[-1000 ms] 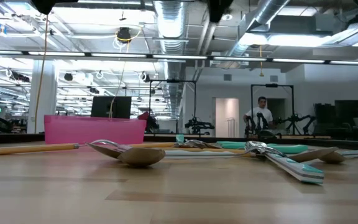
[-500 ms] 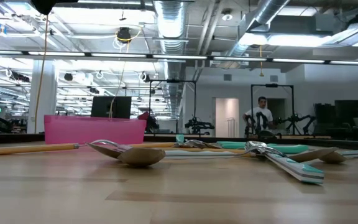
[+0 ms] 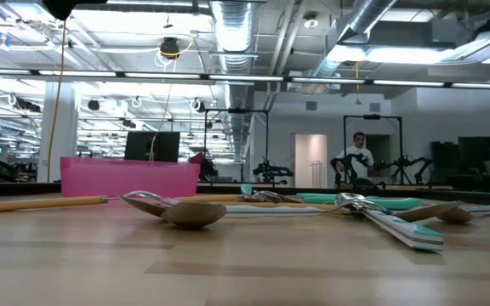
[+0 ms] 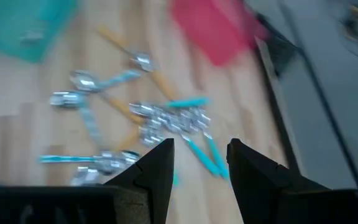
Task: Sort silverware by color (type)
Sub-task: Put the blue patterned spoon into the blue bin
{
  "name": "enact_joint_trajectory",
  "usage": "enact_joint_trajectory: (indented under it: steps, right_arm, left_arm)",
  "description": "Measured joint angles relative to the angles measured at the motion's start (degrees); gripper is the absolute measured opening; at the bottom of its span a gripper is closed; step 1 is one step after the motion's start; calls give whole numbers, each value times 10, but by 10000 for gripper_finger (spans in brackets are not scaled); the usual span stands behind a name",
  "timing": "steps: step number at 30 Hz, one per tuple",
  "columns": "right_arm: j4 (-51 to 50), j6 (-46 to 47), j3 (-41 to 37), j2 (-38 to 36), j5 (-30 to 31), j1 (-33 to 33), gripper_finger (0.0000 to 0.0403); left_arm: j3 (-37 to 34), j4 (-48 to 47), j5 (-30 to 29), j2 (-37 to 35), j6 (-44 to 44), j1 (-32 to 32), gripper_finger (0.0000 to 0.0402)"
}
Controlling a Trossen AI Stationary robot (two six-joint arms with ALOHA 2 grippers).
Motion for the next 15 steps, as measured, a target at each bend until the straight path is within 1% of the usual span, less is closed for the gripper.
enact_joint_trajectory:
  steps: [3, 6, 10, 15]
  right_arm:
    - [30, 45, -95, -53, 3, -4, 170]
    - [79, 61, -189, -95, 3, 2, 170]
    - [173, 44, -317, -141, 3, 3, 170]
    - [309, 7, -470, -173, 2, -25, 170]
  left_arm:
    - [0, 0, -3, 0, 3, 0, 226]
    - [0, 0, -3, 0, 4, 0, 226]
    - [0, 0, -3, 0, 4, 0, 226]
    - [0, 0, -3, 0, 4, 0, 226]
